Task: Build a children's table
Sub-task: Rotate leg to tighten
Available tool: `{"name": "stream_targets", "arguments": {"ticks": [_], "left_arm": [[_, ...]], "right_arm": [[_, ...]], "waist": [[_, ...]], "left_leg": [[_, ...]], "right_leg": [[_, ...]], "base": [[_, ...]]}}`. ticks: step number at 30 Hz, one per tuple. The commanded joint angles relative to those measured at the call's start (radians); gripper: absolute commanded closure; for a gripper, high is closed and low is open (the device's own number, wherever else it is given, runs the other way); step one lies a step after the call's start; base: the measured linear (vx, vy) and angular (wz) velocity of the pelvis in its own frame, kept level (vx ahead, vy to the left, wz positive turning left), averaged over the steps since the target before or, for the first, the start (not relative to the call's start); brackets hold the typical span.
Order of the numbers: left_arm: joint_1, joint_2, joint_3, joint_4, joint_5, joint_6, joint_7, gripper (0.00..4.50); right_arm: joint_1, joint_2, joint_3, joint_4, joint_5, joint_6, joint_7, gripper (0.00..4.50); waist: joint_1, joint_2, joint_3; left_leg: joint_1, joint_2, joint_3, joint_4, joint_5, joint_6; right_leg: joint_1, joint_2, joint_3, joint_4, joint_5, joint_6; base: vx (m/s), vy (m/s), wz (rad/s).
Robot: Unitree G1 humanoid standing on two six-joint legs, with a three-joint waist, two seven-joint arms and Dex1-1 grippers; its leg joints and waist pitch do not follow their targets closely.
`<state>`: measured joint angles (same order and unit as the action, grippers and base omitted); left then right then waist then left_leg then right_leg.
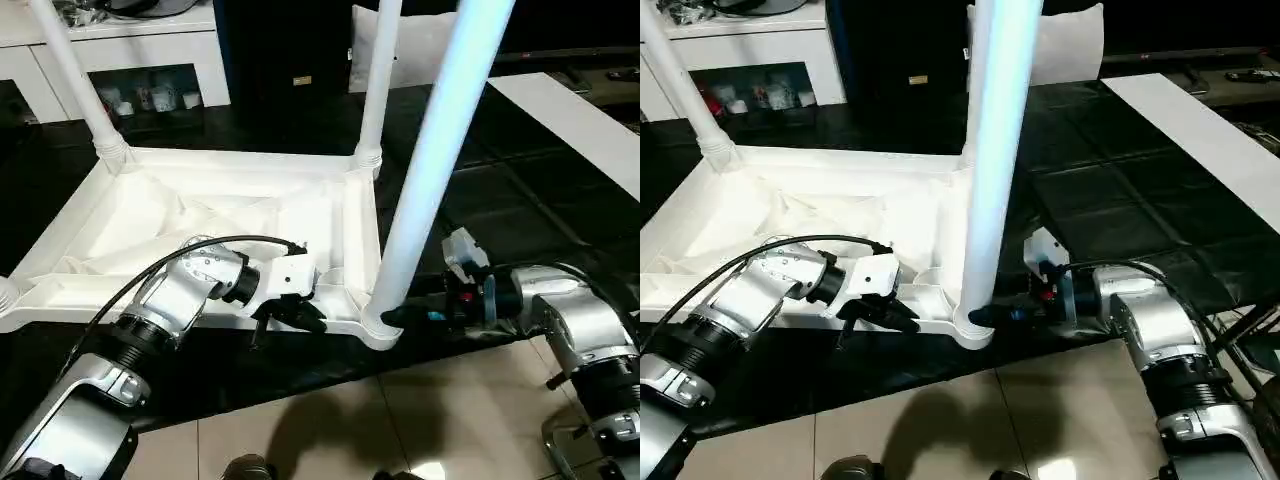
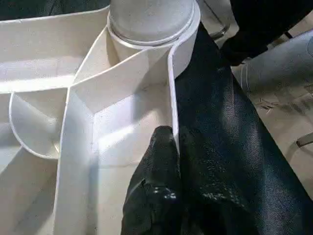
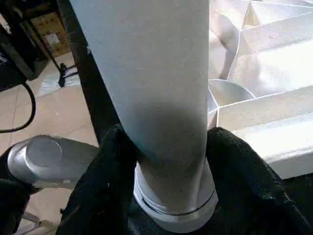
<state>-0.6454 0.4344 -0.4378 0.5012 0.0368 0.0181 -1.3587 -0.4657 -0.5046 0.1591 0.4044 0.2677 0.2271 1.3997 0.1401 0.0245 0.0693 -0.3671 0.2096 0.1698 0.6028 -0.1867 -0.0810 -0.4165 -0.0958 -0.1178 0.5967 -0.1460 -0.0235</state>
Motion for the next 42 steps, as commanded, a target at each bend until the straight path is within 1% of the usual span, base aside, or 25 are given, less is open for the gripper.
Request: {"name": "stream_targets", "arguments": {"ticks": [1, 9, 12, 16, 18, 20, 21, 22, 23, 24, 25, 26, 27, 29, 31, 32, 33, 34, 36, 37, 38, 39, 40, 41, 42], "left_arm": [[0.001, -0.013, -0.032, -0.045, -0.003, -0.01, -0.048, 4.5], [0.006, -0.012, -0.031, -0.048, -0.003, -0.008, -0.046, 4.5], [0.008, -0.018, -0.028, -0.05, -0.006, -0.001, -0.04, 4.5], [0.011, -0.035, -0.015, -0.058, -0.014, 0.025, -0.01, 4.5], [0.012, -0.062, 0.005, -0.067, -0.025, 0.073, 0.037, 4.5], [0.012, -0.106, 0.036, -0.092, -0.048, 0.158, 0.104, 4.5], [0.011, -0.127, 0.049, -0.104, -0.059, 0.198, 0.132, 4.5], [0.009, -0.149, 0.06, -0.113, -0.07, 0.229, 0.157, 4.5], [0.008, -0.163, 0.067, -0.119, -0.077, 0.248, 0.172, 4.5], [0.003, -0.19, 0.078, -0.125, -0.081, 0.277, 0.209, 4.5], [0.001, -0.209, 0.086, -0.129, -0.082, 0.297, 0.234, 4.5], [-0.009, -0.257, 0.099, -0.135, -0.073, 0.351, 0.305, 4.5], [-0.011, -0.264, 0.101, -0.134, -0.071, 0.358, 0.315, 4.5], [-0.022, -0.312, 0.108, -0.13, -0.058, 0.396, 0.383, 4.5], [-0.032, -0.345, 0.116, -0.117, -0.04, 0.418, 0.444, 4.5], [-0.038, -0.36, 0.119, -0.106, -0.028, 0.425, 0.476, 4.5], [-0.042, -0.366, 0.118, -0.098, -0.018, 0.426, 0.492, 4.5], [-0.051, -0.374, 0.116, -0.076, 0.008, 0.416, 0.53, 4.5], [-0.064, -0.376, 0.109, -0.044, 0.04, 0.393, 0.565, 4.5], [-0.067, -0.376, 0.108, -0.037, 0.048, 0.39, 0.575, 4.5], [-0.067, -0.376, 0.108, -0.037, 0.048, 0.39, 0.575, 4.5], [-0.068, -0.372, 0.112, -0.031, 0.051, 0.387, 0.582, 4.5], [-0.065, -0.368, 0.115, -0.035, 0.051, 0.391, 0.586, 4.5], [-0.063, -0.364, 0.116, -0.037, 0.052, 0.391, 0.586, 4.5], [-0.058, -0.353, 0.114, -0.038, 0.058, 0.385, 0.582, 4.5]], "right_arm": [[-0.026, 0.013, 0.005, 0.002, -0.008, -0.013, -0.032, 2.44], [-0.026, 0.013, 0.004, 0.007, -0.006, 0.016, -0.032, 2.52], [-0.014, 0.014, -0.001, -0.01, 0.014, 0.052, -0.022, 2.58], [-0.002, 0.026, -0.011, -0.027, 0.025, 0.079, -0.052, 2.59], [-0.003, 0.052, -0.024, -0.012, 0.007, 0.1, -0.137, 2.59], [-0.021, 0.113, -0.057, 0.032, -0.024, 0.11, -0.306, 2.59], [-0.029, 0.139, -0.071, 0.045, -0.026, 0.121, -0.36, 2.59], [-0.036, 0.163, -0.079, 0.054, -0.032, 0.123, -0.408, 2.59], [-0.04, 0.178, -0.084, 0.059, -0.036, 0.124, -0.439, 2.59], [-0.049, 0.206, -0.091, 0.071, -0.037, 0.123, -0.48, 2.59], [-0.056, 0.224, -0.096, 0.078, -0.036, 0.124, -0.505, 2.59], [-0.089, 0.281, -0.118, 0.127, -0.041, 0.114, -0.607, 2.59], [-0.096, 0.29, -0.122, 0.137, -0.043, 0.112, -0.626, 2.6], [-0.156, 0.362, -0.173, 0.229, -0.054, 0.088, -0.811, 2.6], [-0.199, 0.401, -0.214, 0.301, -0.064, 0.061, -0.96, 2.6], [-0.218, 0.416, -0.231, 0.334, -0.067, 0.044, -1.02, 2.6], [-0.227, 0.423, -0.241, 0.352, -0.065, 0.032, -1.044, 2.6], [-0.235, 0.429, -0.237, 0.367, -0.073, 0.001, -1.051, 2.6], [-0.234, 0.43, -0.226, 0.366, -0.082, -0.027, -1.028, 2.6], [-0.234, 0.433, -0.227, 0.364, -0.087, -0.03, -1.024, 2.25], [-0.234, 0.433, -0.227, 0.364, -0.087, -0.03, -1.024, 2.25], [-0.221, 0.425, -0.243, 0.339, -0.078, -0.037, -0.992, 1.9], [-0.216, 0.416, -0.252, 0.335, -0.077, -0.049, -0.979, 1.9], [-0.212, 0.407, -0.255, 0.332, -0.079, -0.059, -0.971, 1.88], [-0.207, 0.388, -0.257, 0.333, -0.081, -0.08, -0.956, 1.62]], "waist": [[-0.007, -0.012, -0.074], [-0.009, -0.01, -0.073], [-0.009, -0.011, -0.074], [-0.009, -0.011, -0.073], [-0.012, -0.009, -0.071], [-0.017, -0.009, -0.065], [-0.024, -0.014, -0.066], [-0.03, -0.013, -0.065], [-0.045, -0.013, -0.064], [-0.049, -0.012, -0.064], [-0.061, -0.013, -0.062], [-0.067, -0.011, -0.066], [-0.075, -0.011, -0.066], [-0.098, -0.014, -0.068], [-0.107, -0.013, -0.068], [-0.108, -0.011, -0.069], [-0.11, -0.013, -0.07], [-0.108, -0.011, -0.071], [-0.104, -0.012, -0.074], [-0.098, -0.01, -0.077], [-0.096, -0.01, -0.08], [-0.092, -0.007, -0.082], [-0.088, -0.008, -0.085], [-0.083, -0.007, -0.086], [-0.077, -0.006, -0.087]], "left_leg": [[0.006, 0.022, 0.0, -0.071, -0.197, 0.059], [0.007, 0.022, 0.0, -0.072, -0.199, 0.058], [0.008, 0.023, 0.0, -0.072, -0.199, 0.058], [0.008, 0.023, 0.0, -0.072, -0.199, 0.057], [0.009, 0.024, 0.0, -0.074, -0.21, 0.051], [0.01, 0.02, -0.001, -0.076, -0.228, 0.035], [0.01, 0.016, -0.003, -0.076, -0.234, 0.026], [0.006, 0.015, -0.005, -0.078, -0.235, 0.022], [0.006, 0.011, -0.007, -0.077, -0.248, 0.02], [0.006, 0.011, -0.008, -0.077, -0.251, 0.022], [-0.002, 0.01, -0.009, -0.078, -0.252, 0.023], [0.002, 0.008, -0.008, -0.075, -0.246, 0.024], [0.0, 0.009, -0.009, -0.076, -0.24, 0.024], [-0.006, 0.003, -0.009, -0.072, -0.226, 0.028], [-0.011, 0.002, -0.01, -0.072, -0.21, 0.033], [-0.004, 0.002, -0.008, -0.069, -0.21, 0.037], [-0.003, 0.002, -0.007, -0.069, -0.21, 0.041], [0.0, 0.002, -0.005, -0.068, -0.204, 0.051], [-0.003, 0.004, -0.002, -0.068, -0.177, 0.07], [-0.005, 0.005, -0.002, -0.067, -0.153, 0.08], [-0.006, 0.007, -0.003, -0.067, -0.136, 0.084], [-0.007, 0.008, -0.002, -0.065, -0.107, 0.095], [-0.006, 0.009, -0.001, -0.063, -0.089, 0.107], [-0.005, 0.01, 0.001, -0.062, -0.081, 0.117], [-0.003, 0.011, 0.002, -0.061, -0.078, 0.119]], "right_leg": [[0.062, -0.056, 0.051, -0.076, -0.364, -0.168], [0.061, -0.055, 0.051, -0.077, -0.369, -0.164], [0.061, -0.055, 0.051, -0.077, -0.369, -0.166], [0.06, -0.055, 0.051, -0.078, -0.371, -0.167], [0.058, -0.056, 0.052, -0.079, -0.387, -0.165], [0.055, -0.055, 0.05, -0.085, -0.432, -0.152], [0.06, -0.058, 0.047, -0.089, -0.469, -0.135], [0.061, -0.058, 0.045, -0.089, -0.48, -0.129], [0.06, -0.056, 0.039, -0.099, -0.525, -0.106], [0.061, -0.056, 0.039, -0.1, -0.528, -0.103], [0.064, -0.055, 0.037, -0.1, -0.529, -0.099], [0.063, -0.057, 0.037, -0.102, -0.526, -0.098], [0.061, -0.056, 0.038, -0.099, -0.512, -0.107], [0.064, -0.056, 0.034, -0.102, -0.503, -0.113], [0.065, -0.055, 0.034, -0.1, -0.493, -0.112], [0.06, -0.054, 0.035, -0.102, -0.483, -0.116], [0.059, -0.054, 0.036, -0.102, -0.477, -0.123], [0.058, -0.053, 0.037, -0.102, -0.456, -0.132], [0.062, -0.05, 0.04, -0.095, -0.398, -0.148], [0.064, -0.048, 0.042, -0.087, -0.344, -0.162], [0.066, -0.048, 0.043, -0.082, -0.308, -0.172], [0.066, -0.047, 0.045, -0.072, -0.236, -0.195], [0.067, -0.047, 0.047, -0.066, -0.179, -0.217], [0.065, -0.047, 0.048, -0.063, -0.147, -0.236], [0.063, -0.047, 0.049, -0.061, -0.136, -0.244]], "base": [[0.0, 0.0, 0.0], [0.0, 0.0, 0.0], [0.0, 0.0, 0.0], [0.0, 0.0, 0.0], [0.0, 0.0, 0.0], [0.0, 0.0, 0.0], [0.0, 0.0, 0.0], [0.0, 0.0, 0.0], [0.0, 0.0, 0.0], [0.0, 0.0, 0.0], [0.0, 0.0, 0.0], [0.0, 0.0, 0.0], [0.0, 0.0, 0.0], [0.0, 0.0, 0.0], [0.0, 0.0, 0.0], [0.0, 0.0, 0.0], [0.0, 0.0, 0.0], [0.0, 0.0, 0.0], [0.0, 0.0, 0.0], [0.0, 0.0, 0.0], [0.0, 0.0, 0.0], [0.0, 0.0, 0.0], [0.0, 0.0, 0.0], [0.0, 0.0, 0.0], [0.0, 0.0, 0.0]]}}
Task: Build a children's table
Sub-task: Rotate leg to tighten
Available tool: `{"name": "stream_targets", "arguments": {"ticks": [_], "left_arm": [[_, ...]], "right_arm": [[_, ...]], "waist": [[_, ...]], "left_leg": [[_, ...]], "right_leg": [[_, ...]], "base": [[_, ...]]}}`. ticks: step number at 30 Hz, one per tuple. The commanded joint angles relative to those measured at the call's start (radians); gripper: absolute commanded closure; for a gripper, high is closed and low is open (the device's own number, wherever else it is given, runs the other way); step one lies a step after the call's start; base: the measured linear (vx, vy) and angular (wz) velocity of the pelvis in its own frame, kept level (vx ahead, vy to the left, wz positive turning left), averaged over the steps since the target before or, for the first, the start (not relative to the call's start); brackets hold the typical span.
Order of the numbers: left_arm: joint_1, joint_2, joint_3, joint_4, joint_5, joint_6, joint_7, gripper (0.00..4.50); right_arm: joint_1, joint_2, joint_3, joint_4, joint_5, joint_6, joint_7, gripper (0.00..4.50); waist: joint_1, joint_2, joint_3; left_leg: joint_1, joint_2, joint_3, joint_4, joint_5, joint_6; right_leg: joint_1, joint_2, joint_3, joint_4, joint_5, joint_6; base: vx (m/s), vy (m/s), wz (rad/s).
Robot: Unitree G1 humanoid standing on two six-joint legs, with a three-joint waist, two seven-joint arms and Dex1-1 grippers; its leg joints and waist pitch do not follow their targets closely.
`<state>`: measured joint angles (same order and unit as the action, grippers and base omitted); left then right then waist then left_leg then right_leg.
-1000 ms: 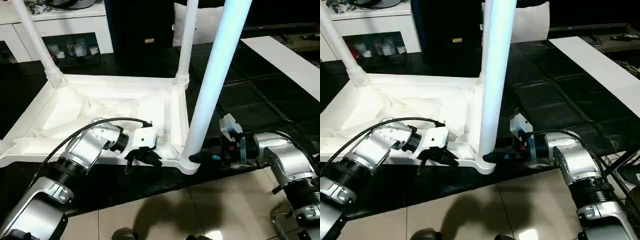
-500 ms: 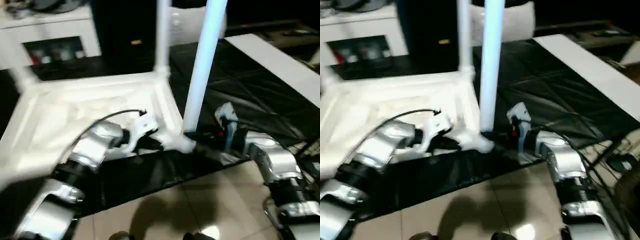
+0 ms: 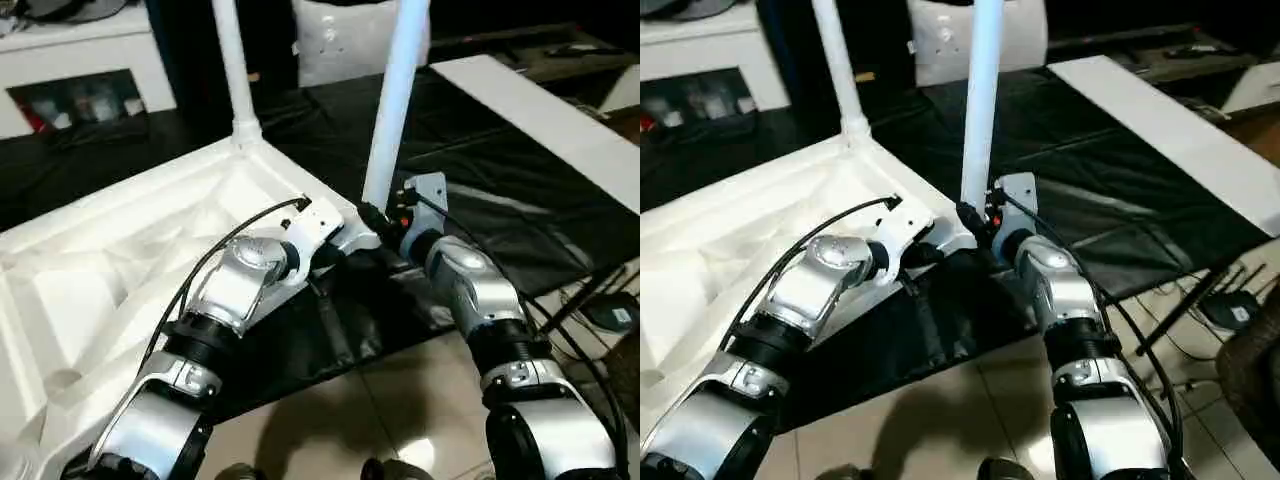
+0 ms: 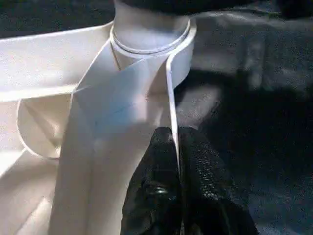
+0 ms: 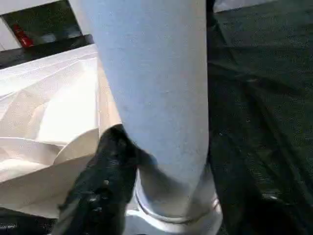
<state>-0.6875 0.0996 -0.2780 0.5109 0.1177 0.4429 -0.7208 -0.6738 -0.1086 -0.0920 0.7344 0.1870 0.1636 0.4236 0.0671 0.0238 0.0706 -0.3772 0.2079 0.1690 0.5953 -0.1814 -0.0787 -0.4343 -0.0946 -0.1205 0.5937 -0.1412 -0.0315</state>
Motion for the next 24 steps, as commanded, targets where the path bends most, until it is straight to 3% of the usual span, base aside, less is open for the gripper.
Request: {"name": "stream_targets", "arguments": {"ticks": [1, 3, 5, 8, 13, 18, 24], "left_arm": [[-0.014, -0.012, -0.048, -0.047, -0.02, -0.044, -0.059, 4.5], [-0.011, -0.004, -0.052, -0.046, -0.015, -0.051, -0.064, 4.5], [0.0, 0.031, -0.071, -0.036, 0.009, -0.086, -0.091, 4.5], [0.007, 0.067, -0.085, -0.019, 0.026, -0.132, -0.132, 4.5], [0.016, 0.156, -0.139, 0.009, 0.032, -0.248, -0.263, 4.5], [0.017, 0.196, -0.154, 0.024, 0.028, -0.289, -0.328, 4.5], [0.037, 0.248, -0.191, 0.003, -0.02, -0.404, -0.495, 4.5]], "right_arm": [[0.004, -0.019, -0.006, 0.004, -0.001, -0.026, 0.029, 1.62], [0.008, -0.031, -0.007, 0.001, 0.001, -0.036, 0.041, 1.41], [0.026, -0.08, -0.001, -0.013, 0.008, -0.058, 0.104, 1.34], [0.044, -0.131, 0.004, -0.03, 0.014, -0.073, 0.188, 1.02], [0.1, -0.264, 0.05, -0.096, 0.019, -0.071, 0.441, 0.68], [0.132, -0.334, 0.093, -0.139, 0.027, -0.063, 0.591, 0.22], [0.162, -0.391, 0.133, -0.188, 0.049, -0.061, 0.753, 0.22]], "waist": [[0.005, -0.005, -0.092], [0.018, -0.004, -0.088], [0.029, -0.005, -0.083], [0.031, -0.004, -0.08], [0.044, -0.008, -0.079], [0.045, -0.007, -0.079], [0.049, -0.011, -0.088]], "left_leg": [[0.009, 0.014, 0.003, -0.052, -0.074, 0.122], [0.003, 0.016, 0.003, -0.05, -0.064, 0.14], [0.009, 0.018, 0.006, -0.054, -0.121, 0.125], [0.007, 0.016, 0.004, -0.056, -0.156, 0.099], [0.005, 0.017, 0.003, -0.057, -0.179, 0.103], [0.005, 0.02, 0.003, -0.057, -0.181, 0.094], [0.0, 0.019, 0.003, -0.052, -0.156, 0.106]], "right_leg": [[0.081, -0.049, 0.052, -0.054, -0.121, -0.243], [0.078, -0.049, 0.051, -0.05, -0.095, -0.25], [0.075, -0.051, 0.052, -0.06, -0.167, -0.231], [0.078, -0.053, 0.051, -0.068, -0.229, -0.201], [0.079, -0.052, 0.049, -0.075, -0.285, -0.163], [0.077, -0.051, 0.049, -0.074, -0.293, -0.17], [0.08, -0.053, 0.048, -0.066, -0.267, -0.182]], "base": [[0.0, 0.0, 0.0], [0.0, 0.0, 0.0], [0.0, 0.0, 0.0], [0.0, 0.0, 0.0], [0.0, 0.0, 0.0], [0.0, 0.0, 0.0], [0.0, 0.0, 0.0]]}}
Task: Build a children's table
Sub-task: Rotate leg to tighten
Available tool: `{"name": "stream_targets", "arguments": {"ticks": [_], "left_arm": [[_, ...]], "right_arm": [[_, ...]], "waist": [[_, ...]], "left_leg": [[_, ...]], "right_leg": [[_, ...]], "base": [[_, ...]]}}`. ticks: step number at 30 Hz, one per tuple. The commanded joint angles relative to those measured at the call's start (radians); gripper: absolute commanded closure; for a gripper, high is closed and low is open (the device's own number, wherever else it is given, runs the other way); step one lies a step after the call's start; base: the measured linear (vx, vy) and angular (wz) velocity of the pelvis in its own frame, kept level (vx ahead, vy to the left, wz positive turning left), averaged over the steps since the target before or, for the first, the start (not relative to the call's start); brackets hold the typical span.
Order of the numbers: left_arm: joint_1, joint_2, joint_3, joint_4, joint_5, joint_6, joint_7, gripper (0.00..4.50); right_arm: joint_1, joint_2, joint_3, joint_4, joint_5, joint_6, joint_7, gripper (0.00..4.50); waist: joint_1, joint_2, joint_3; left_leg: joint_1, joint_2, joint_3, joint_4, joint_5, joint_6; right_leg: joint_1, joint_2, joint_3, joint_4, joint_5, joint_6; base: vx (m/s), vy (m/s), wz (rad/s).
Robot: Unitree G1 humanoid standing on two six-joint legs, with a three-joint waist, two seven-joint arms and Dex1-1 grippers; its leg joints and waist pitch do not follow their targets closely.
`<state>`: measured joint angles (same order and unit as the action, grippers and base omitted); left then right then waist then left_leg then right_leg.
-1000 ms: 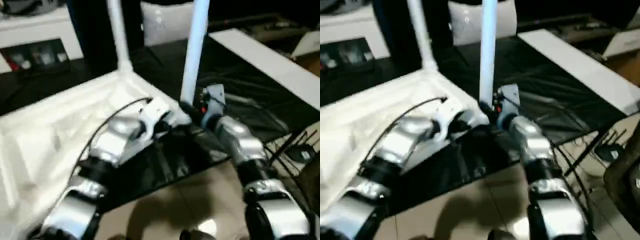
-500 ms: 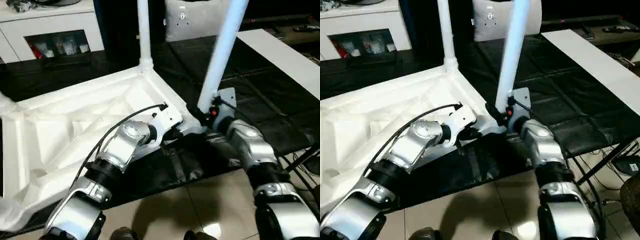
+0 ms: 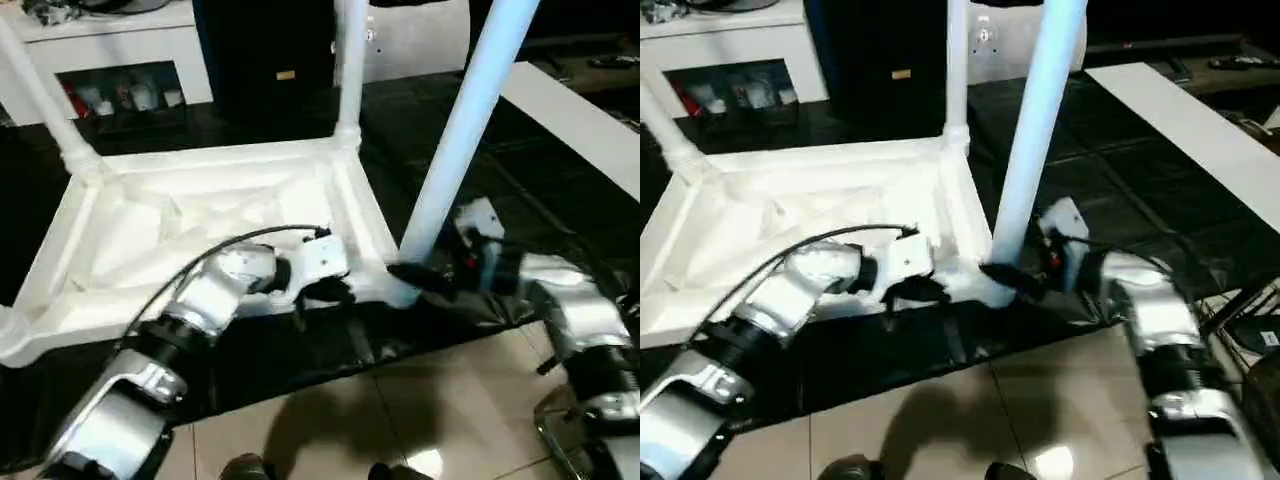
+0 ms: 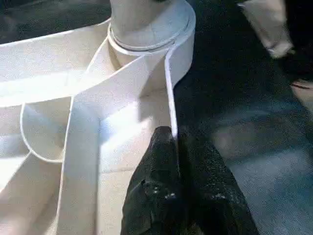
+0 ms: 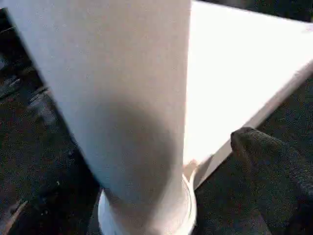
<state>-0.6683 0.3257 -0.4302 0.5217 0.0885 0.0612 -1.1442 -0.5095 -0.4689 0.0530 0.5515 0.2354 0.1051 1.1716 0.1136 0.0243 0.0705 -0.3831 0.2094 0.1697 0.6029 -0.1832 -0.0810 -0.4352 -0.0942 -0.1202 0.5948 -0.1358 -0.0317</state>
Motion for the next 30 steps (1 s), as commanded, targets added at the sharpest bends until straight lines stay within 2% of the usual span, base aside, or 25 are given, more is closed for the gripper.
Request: {"name": "stream_targets", "arguments": {"ticks": [1, 2, 5, 6, 8, 12, 13, 17, 18, 21, 24, 30], "left_arm": [[0.021, 0.03, -0.047, -0.017, 0.003, -0.028, -0.097, 4.5], [0.025, 0.043, -0.059, -0.026, 0.0, -0.045, -0.136, 4.5], [0.025, 0.052, -0.069, -0.029, 0.001, -0.064, -0.163, 4.5], [0.024, 0.055, -0.071, -0.029, 0.002, -0.07, -0.171, 4.5], [0.023, 0.06, -0.076, -0.026, 0.001, -0.089, -0.195, 4.5], [0.025, 0.067, -0.086, -0.033, -0.014, -0.105, -0.233, 4.5], [0.026, 0.068, -0.087, -0.033, -0.015, -0.108, -0.237, 4.5], [0.028, 0.069, -0.088, -0.035, -0.015, -0.114, -0.245, 4.5], [0.028, 0.069, -0.088, -0.035, -0.015, -0.114, -0.245, 4.5], [0.03, 0.067, -0.088, -0.035, -0.016, -0.115, -0.247, 4.5], [0.032, 0.066, -0.089, -0.035, -0.018, -0.115, -0.248, 4.5], [0.037, 0.068, -0.09, -0.037, -0.017, -0.111, -0.246, 4.5]], "right_arm": [[0.0, -0.036, -0.008, -0.011, 0.004, -0.004, 0.026, 0.22], [0.009, -0.049, 0.002, -0.025, 0.013, 0.005, 0.075, 0.22], [0.015, -0.059, 0.013, -0.036, 0.02, 0.022, 0.12, 0.22], [0.016, -0.061, 0.017, -0.039, 0.022, 0.03, 0.131, 0.22], [0.018, -0.067, 0.03, -0.049, 0.033, 0.047, 0.159, 0.22], [0.028, -0.07, 0.056, -0.078, 0.047, 0.086, 0.212, 0.22], [0.03, -0.071, 0.061, -0.082, 0.048, 0.092, 0.222, 0.46], [0.038, -0.072, 0.067, -0.099, 0.053, 0.119, 0.247, 0.6], [0.039, -0.071, 0.067, -0.101, 0.053, 0.12, 0.247, 0.88], [0.043, -0.068, 0.074, -0.111, 0.058, 0.127, 0.244, 1.01], [0.045, -0.066, 0.078, -0.12, 0.064, 0.144, 0.25, 1.36], [0.052, -0.061, 0.079, -0.14, 0.065, 0.169, 0.259, 1.84]], "waist": [[0.002, -0.011, -0.086], [0.003, -0.013, -0.088], [0.008, -0.01, -0.088], [0.008, -0.013, -0.087], [0.011, -0.011, -0.087], [0.016, -0.013, -0.089], [0.017, -0.012, -0.089], [0.026, -0.011, -0.091], [0.027, -0.011, -0.091], [0.027, -0.013, -0.092], [0.027, -0.015, -0.091], [0.026, -0.013, -0.09]], "left_leg": [[0.006, 0.018, 0.003, -0.06, -0.151, 0.107], [0.008, 0.02, 0.003, -0.06, -0.153, 0.106], [0.011, 0.023, 0.002, -0.06, -0.158, 0.103], [0.01, 0.023, 0.003, -0.06, -0.158, 0.103], [0.012, 0.024, 0.002, -0.061, -0.168, 0.097], [0.01, 0.022, 0.002, -0.06, -0.159, 0.094], [0.009, 0.023, 0.002, -0.06, -0.158, 0.093], [0.012, 0.023, 0.003, -0.058, -0.154, 0.089], [0.011, 0.024, 0.002, -0.058, -0.152, 0.088], [0.01, 0.022, 0.002, -0.058, -0.142, 0.086], [0.009, 0.021, 0.003, -0.057, -0.141, 0.087], [0.009, 0.021, 0.002, -0.057, -0.142, 0.085]], "right_leg": [[0.079, -0.053, 0.048, -0.068, -0.274, -0.186], [0.079, -0.053, 0.047, -0.069, -0.281, -0.187], [0.077, -0.053, 0.049, -0.068, -0.287, -0.188], [0.077, -0.052, 0.049, -0.068, -0.285, -0.188], [0.076, -0.054, 0.049, -0.069, -0.3, -0.184], [0.079, -0.055, 0.05, -0.066, -0.298, -0.18], [0.078, -0.055, 0.05, -0.066, -0.298, -0.18], [0.076, -0.055, 0.051, -0.067, -0.303, -0.176], [0.076, -0.055, 0.051, -0.066, -0.3, -0.176], [0.077, -0.054, 0.051, -0.063, -0.288, -0.177], [0.077, -0.054, 0.05, -0.065, -0.297, -0.172], [0.077, -0.053, 0.05, -0.066, -0.308, -0.164]], "base": [[0.0, 0.0, 0.0], [0.0, 0.0, 0.0], [0.0, 0.0, 0.0], [0.0, 0.0, 0.0], [0.0, 0.0, 0.0], [0.0, 0.0, 0.0], [0.0, 0.0, 0.0], [0.0, 0.0, 0.0], [0.0, 0.0, 0.0], [0.0, 0.0, 0.0], [0.0, 0.0, 0.0], [0.0, 0.0, 0.0]]}}
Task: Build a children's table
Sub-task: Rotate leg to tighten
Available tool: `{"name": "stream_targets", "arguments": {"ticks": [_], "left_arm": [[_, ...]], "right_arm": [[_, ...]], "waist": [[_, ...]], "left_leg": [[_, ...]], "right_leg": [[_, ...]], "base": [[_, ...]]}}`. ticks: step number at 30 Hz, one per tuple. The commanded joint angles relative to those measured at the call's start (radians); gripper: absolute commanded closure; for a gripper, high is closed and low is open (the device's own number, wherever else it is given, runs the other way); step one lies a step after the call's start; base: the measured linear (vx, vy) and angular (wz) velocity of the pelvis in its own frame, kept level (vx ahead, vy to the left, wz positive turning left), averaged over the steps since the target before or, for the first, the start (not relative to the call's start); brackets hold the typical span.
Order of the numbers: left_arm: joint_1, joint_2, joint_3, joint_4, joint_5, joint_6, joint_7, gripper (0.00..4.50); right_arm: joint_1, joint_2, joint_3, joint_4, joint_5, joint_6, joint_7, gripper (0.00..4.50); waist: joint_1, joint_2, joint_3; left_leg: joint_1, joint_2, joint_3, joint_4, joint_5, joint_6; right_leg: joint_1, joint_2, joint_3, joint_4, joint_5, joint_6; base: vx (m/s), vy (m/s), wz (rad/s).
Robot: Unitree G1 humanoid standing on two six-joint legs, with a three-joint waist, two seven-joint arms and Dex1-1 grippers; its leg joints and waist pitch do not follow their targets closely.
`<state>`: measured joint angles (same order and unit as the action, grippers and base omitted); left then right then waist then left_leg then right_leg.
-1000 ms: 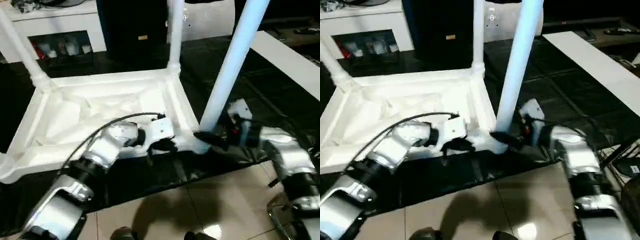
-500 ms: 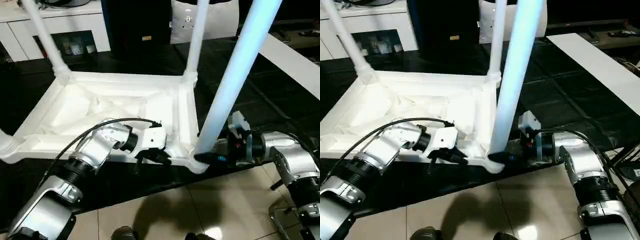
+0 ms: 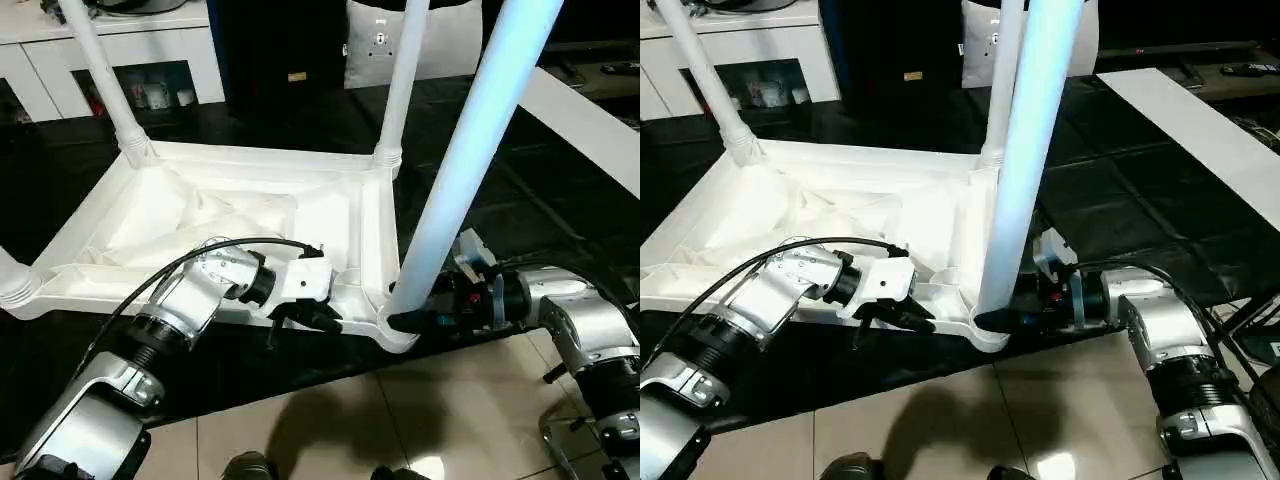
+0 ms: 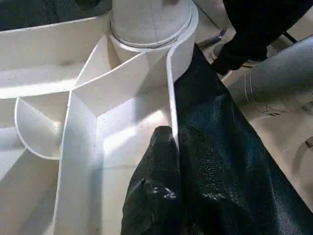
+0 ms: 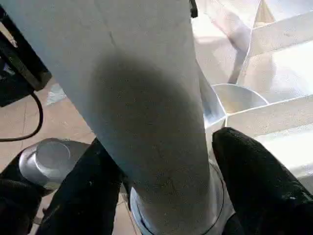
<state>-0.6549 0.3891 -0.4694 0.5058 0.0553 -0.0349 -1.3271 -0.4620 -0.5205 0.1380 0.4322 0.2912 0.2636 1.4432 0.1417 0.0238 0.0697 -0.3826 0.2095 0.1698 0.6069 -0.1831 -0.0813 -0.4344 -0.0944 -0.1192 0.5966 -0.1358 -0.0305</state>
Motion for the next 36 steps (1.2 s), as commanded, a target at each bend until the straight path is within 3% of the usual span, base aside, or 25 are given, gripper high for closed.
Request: {"name": "stream_targets", "arguments": {"ticks": [1, 4, 11, 15, 18, 20, 21, 23, 24, 25, 26, 28, 31, 33, 36], "left_arm": [[0.023, 0.005, -0.05, -0.021, 0.016, -0.014, -0.063, 4.5], [0.023, 0.005, -0.049, -0.02, 0.017, -0.013, -0.061, 4.5], [0.03, -0.01, -0.022, -0.034, -0.008, 0.034, -0.035, 4.5], [0.027, -0.046, 0.007, -0.037, -0.01, 0.12, 0.048, 4.5], [0.023, -0.059, 0.016, -0.032, -0.007, 0.135, 0.078, 4.5], [0.022, -0.107, 0.043, -0.045, -0.011, 0.221, 0.164, 4.5], [0.02, -0.123, 0.054, -0.05, -0.019, 0.254, 0.187, 4.5], [0.003, -0.17, 0.087, -0.045, -0.035, 0.326, 0.25, 4.5], [-0.002, -0.181, 0.095, -0.042, -0.037, 0.343, 0.265, 4.5], [-0.017, -0.206, 0.114, -0.029, -0.039, 0.373, 0.307, 4.5], [-0.017, -0.206, 0.114, -0.029, -0.039, 0.373, 0.307, 4.5], [-0.065, -0.27, 0.161, 0.034, -0.04, 0.406, 0.42, 4.5], [-0.091, -0.321, 0.179, 0.065, -0.022, 0.421, 0.497, 4.5], [-0.091, -0.334, 0.182, 0.058, -0.015, 0.428, 0.515, 4.5], [-0.088, -0.336, 0.183, 0.05, -0.007, 0.431, 0.522, 4.5]], "right_arm": [[0.005, -0.009, -0.006, -0.021, 0.01, 0.011, -0.013, 1.92], [0.01, -0.008, -0.004, -0.03, 0.011, 0.018, -0.014, 2.21], [0.041, 0.014, -0.01, -0.087, 0.043, 0.067, -0.028, 2.37], [0.028, 0.084, -0.026, -0.046, -0.011, 0.071, -0.211, 2.37], [0.012, 0.116, -0.041, -0.015, -0.038, 0.039, -0.298, 2.39], [-0.035, 0.19, -0.076, 0.038, -0.075, 0.025, -0.489, 2.41], [-0.049, 0.213, -0.085, 0.048, -0.082, 0.036, -0.545, 2.42], [-0.08, 0.269, -0.105, 0.061, -0.095, 0.076, -0.678, 2.45], [-0.087, 0.282, -0.11, 0.065, -0.101, 0.084, -0.712, 2.46], [-0.103, 0.309, -0.12, 0.08, -0.111, 0.103, -0.783, 2.46], [-0.103, 0.309, -0.12, 0.08, -0.111, 0.103, -0.783, 2.46], [-0.143, 0.365, -0.137, 0.145, -0.136, 0.096, -0.922, 2.46], [-0.184, 0.411, -0.171, 0.231, -0.134, 0.045, -1.014, 2.46], [-0.197, 0.424, -0.187, 0.25, -0.117, 0.028, -1.016, 1.93], [-0.202, 0.428, -0.19, 0.25, -0.117, 0.019, -1.007, 1.73]], "waist": [[-0.001, -0.013, -0.089], [-0.002, -0.012, -0.088], [-0.002, -0.013, -0.085], [-0.008, -0.012, -0.08], [-0.026, -0.011, -0.071], [-0.052, -0.006, -0.058], [-0.061, -0.007, -0.058], [-0.093, -0.005, -0.061], [-0.098, 0.006, -0.06], [-0.121, 0.007, -0.06], [-0.13, 0.018, -0.061], [-0.144, 0.021, -0.063], [-0.154, 0.013, -0.062], [-0.156, 0.012, -0.063], [-0.148, 0.007, -0.074]], "left_leg": [[0.009, 0.021, 0.002, -0.061, -0.143, 0.085], [0.009, 0.021, 0.002, -0.062, -0.146, 0.083], [0.009, 0.021, 0.001, -0.064, -0.147, 0.082], [0.009, 0.018, 0.001, -0.066, -0.172, 0.07], [0.013, 0.009, -0.002, -0.07, -0.227, 0.04], [0.033, 0.004, -0.005, -0.069, -0.309, 0.02], [0.035, 0.001, -0.008, -0.067, -0.328, 0.015], [0.025, 0.0, -0.018, -0.071, -0.363, 0.019], [0.031, 0.005, -0.021, -0.073, -0.375, 0.019], [0.023, 0.015, -0.033, -0.08, -0.413, 0.019], [0.025, 0.025, -0.043, -0.089, -0.457, 0.021], [0.033, 0.03, -0.044, -0.091, -0.494, 0.022], [0.042, 0.01, -0.033, -0.076, -0.466, 0.026], [0.033, 0.008, -0.031, -0.075, -0.422, 0.041], [0.02, 0.007, -0.027, -0.077, -0.328, 0.063]], "right_leg": [[0.076, -0.053, 0.048, -0.068, -0.311, -0.163], [0.075, -0.053, 0.048, -0.069, -0.317, -0.162], [0.075, -0.053, 0.049, -0.071, -0.328, -0.157], [0.074, -0.053, 0.045, -0.08, -0.392, -0.137], [0.072, -0.056, 0.036, -0.102, -0.535, -0.081], [0.062, -0.053, 0.02, -0.126, -0.654, -0.043], [0.064, -0.052, 0.013, -0.132, -0.675, -0.033], [0.085, -0.051, -0.009, -0.148, -0.678, 0.012], [0.084, -0.052, -0.015, -0.15, -0.666, 0.005], [0.099, -0.05, -0.03, -0.149, -0.622, 0.003], [0.106, -0.053, -0.034, -0.145, -0.578, -0.002], [0.103, -0.057, -0.029, -0.141, -0.513, -0.032], [0.093, -0.065, -0.038, -0.158, -0.546, -0.05], [0.099, -0.067, -0.035, -0.156, -0.533, -0.055], [0.104, -0.067, -0.016, -0.137, -0.43, -0.101]], "base": [[0.0, 0.0, 0.0], [0.0, 0.0, 0.0], [0.0, 0.0, 0.0], [0.0, 0.0, 0.0], [0.0, 0.0, 0.0], [0.0, 0.0, 0.0], [0.0, 0.0, 0.0], [0.0, 0.0, 0.0], [0.0, 0.0, 0.0], [0.0, 0.0, 0.0], [0.0, 0.0, 0.0], [0.0, 0.0, 0.0], [0.0, 0.0, 0.0], [0.0, 0.0, 0.0], [0.0, 0.0, 0.0]]}}
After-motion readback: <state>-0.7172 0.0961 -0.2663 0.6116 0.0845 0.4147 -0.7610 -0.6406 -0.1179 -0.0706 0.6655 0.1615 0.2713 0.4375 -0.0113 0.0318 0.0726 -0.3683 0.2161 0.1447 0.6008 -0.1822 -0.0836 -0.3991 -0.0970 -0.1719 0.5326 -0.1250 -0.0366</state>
